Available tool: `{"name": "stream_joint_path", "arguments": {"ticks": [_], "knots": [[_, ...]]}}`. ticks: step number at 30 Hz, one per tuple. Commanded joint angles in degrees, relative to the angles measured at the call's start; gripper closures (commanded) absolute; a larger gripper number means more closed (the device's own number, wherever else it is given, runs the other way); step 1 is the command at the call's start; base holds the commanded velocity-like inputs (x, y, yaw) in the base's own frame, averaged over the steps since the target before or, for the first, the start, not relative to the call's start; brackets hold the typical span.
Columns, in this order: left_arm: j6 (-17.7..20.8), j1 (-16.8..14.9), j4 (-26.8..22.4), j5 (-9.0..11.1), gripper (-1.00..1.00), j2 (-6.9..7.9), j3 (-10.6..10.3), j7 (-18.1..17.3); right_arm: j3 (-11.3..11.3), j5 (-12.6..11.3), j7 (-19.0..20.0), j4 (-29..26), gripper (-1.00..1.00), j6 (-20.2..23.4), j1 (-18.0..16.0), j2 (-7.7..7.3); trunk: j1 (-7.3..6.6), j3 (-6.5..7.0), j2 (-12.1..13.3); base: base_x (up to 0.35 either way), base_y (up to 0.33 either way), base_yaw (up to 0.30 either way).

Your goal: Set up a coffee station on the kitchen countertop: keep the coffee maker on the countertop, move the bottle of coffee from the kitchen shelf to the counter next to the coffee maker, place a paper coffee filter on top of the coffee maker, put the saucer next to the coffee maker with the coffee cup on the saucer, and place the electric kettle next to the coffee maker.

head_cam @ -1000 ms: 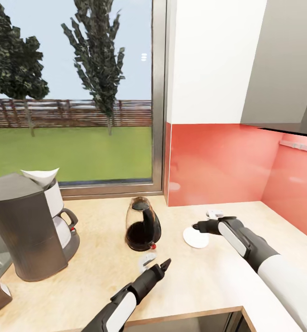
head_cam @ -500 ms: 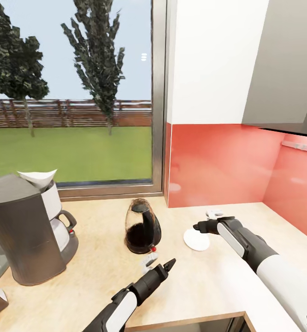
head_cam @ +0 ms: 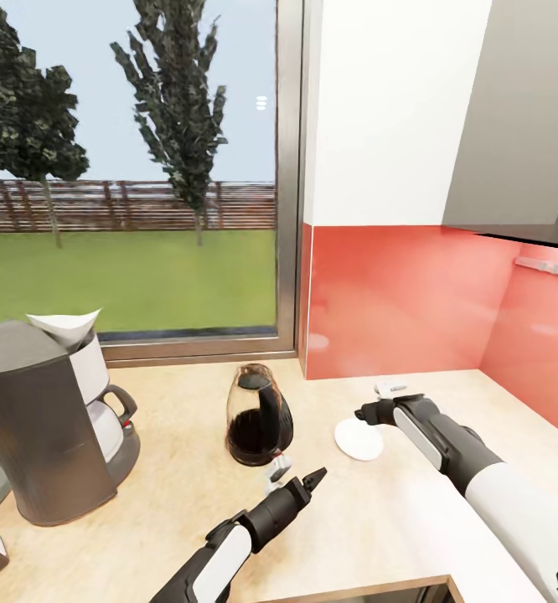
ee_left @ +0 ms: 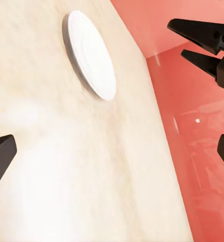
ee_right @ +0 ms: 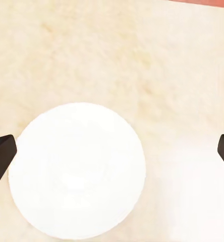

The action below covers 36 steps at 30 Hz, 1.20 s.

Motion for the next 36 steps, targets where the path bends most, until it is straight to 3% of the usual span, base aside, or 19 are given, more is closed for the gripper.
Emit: {"name": "stream_joint_path", "arguments": {"ticks": [1, 5, 12, 19, 24, 28, 30, 33, 36], "knots": [[0.4, 0.0, 0.0, 0.6, -1.00, 0.00, 0.0, -0.1, 0.3, -0.5, -0.6, -0.1, -1.00, 0.1, 0.0, -0.06, 0.02, -0.03, 0.0, 0.002, 0.000, 0.000], [0.4, 0.0, 0.0, 0.6, -1.00, 0.00, 0.0, -0.1, 0.2, -0.1, -0.7, 0.0, -1.00, 0.1, 0.0, 0.28, 0.02, -0.03, 0.0, 0.095, 0.000, 0.000], [0.5, 0.1, 0.0, 0.7, -1.00, 0.00, -0.1, -0.1, 0.1, -0.1, -1.2, 6.1, -1.00, 0.0, 0.0, 4.09, 0.02, -0.03, 0.0, 0.009, 0.000, 0.000], [0.5, 0.5, 0.0, 0.7, -1.00, 0.00, -0.1, -0.2, 0.0, -0.2, -1.3, 7.5, -1.00, -0.9, 0.0, 4.57, 0.02, -0.03, 0.0, 0.000, 0.000, 0.000], [0.5, 0.8, -0.2, 0.7, -1.00, 0.00, -0.1, -0.2, -0.2, -0.2, -1.4, 9.6, -1.00, -5.5, 0.0, 5.16, 0.02, -0.03, 0.0, 0.000, 0.000, 0.000], [0.5, 0.8, -0.3, 0.7, -1.00, 0.00, -0.1, -0.2, -0.3, -0.3, -6.9, 9.5, -1.00, -6.8, -0.1, 5.51, 0.02, -0.03, 0.0, 0.000, 0.000, 0.000], [0.5, 0.8, -0.3, 0.7, -1.00, 0.00, -0.1, -0.2, -0.3, -0.3, -10.0, 9.4, -1.00, -8.1, -0.3, 6.56, 0.02, -0.03, 0.0, 0.000, 0.000, 0.000], [0.5, 0.8, -0.3, 0.7, -1.00, 0.00, -0.1, -0.2, -0.4, -0.2, -11.4, 9.6, -1.00, -8.7, -2.2, 8.35, 0.02, -0.03, 0.0, 0.000, 0.000, 0.000], [0.5, 0.8, -0.3, 0.7, -1.00, 0.00, -0.1, -0.2, -0.4, -0.1, -12.2, 10.0, -1.00, -8.8, -4.3, 8.94, 0.02, -0.03, 0.0, 0.000, 0.000, 0.000]]}}
